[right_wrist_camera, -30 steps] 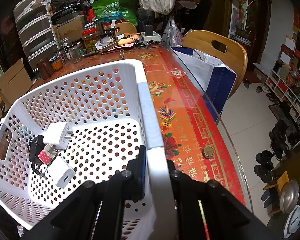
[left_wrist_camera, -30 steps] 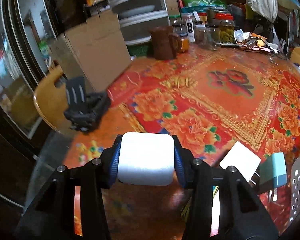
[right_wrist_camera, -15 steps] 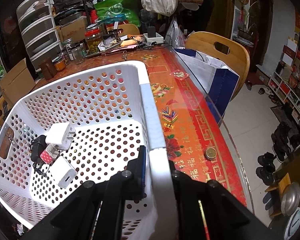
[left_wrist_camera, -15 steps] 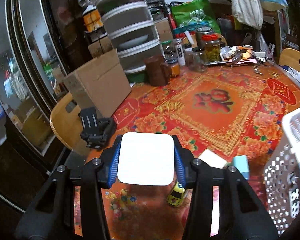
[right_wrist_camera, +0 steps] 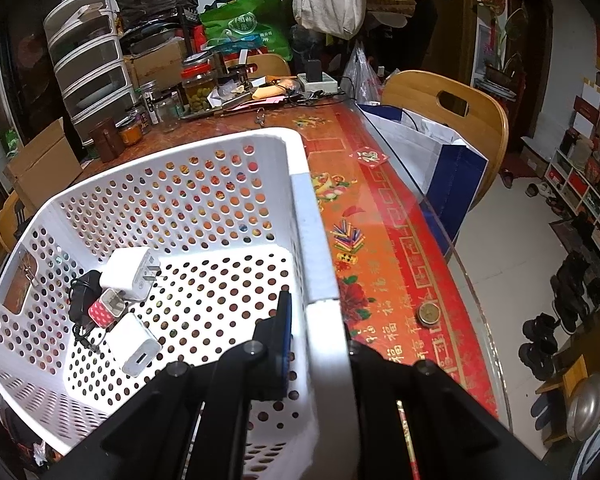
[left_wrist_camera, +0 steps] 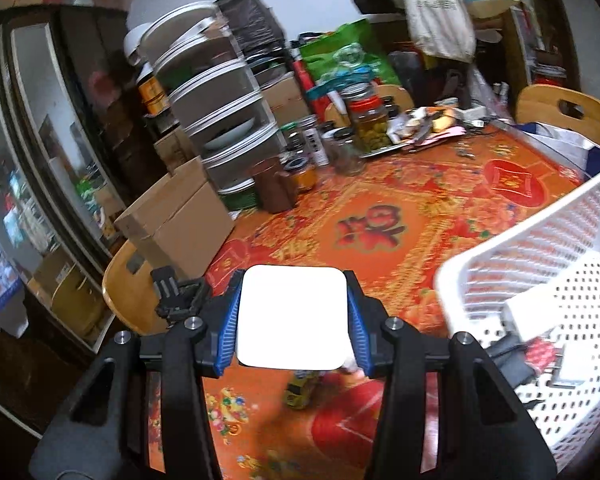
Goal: Organize rigid objects
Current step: 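Carry the white charger into the basket and open the left tool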
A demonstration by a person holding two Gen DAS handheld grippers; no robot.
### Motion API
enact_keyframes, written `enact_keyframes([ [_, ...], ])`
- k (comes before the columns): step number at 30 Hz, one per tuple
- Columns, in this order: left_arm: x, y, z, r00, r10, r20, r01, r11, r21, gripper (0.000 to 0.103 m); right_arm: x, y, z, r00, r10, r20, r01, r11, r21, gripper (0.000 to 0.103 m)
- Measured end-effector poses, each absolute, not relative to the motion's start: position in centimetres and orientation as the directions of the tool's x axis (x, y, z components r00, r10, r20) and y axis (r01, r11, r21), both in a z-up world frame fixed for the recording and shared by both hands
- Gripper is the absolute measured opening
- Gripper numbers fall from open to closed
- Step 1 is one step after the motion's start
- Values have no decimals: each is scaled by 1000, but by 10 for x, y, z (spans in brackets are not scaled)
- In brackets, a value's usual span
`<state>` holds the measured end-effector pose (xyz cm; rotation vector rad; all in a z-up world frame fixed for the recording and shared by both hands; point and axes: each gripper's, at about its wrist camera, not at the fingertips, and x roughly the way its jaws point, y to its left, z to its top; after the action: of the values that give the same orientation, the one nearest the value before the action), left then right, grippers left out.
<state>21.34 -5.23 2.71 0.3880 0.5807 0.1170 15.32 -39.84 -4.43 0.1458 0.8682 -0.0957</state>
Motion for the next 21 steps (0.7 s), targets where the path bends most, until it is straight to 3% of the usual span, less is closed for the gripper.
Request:
enact_keyframes([
  [11,194,-184,4,712,80,-697,359,812,460,44,153,-401,-45,650,-13,-760,141,984,104,9],
  [17,218,-240,-22,525,38,-850,536,761,365,44,153,-400,-45,652,-9,-758,143,984,111,9],
  [21,241,-261,-47,426,82,-901,574,745,340,44,152,-401,-46,653,-5,-757,143,983,117,9],
])
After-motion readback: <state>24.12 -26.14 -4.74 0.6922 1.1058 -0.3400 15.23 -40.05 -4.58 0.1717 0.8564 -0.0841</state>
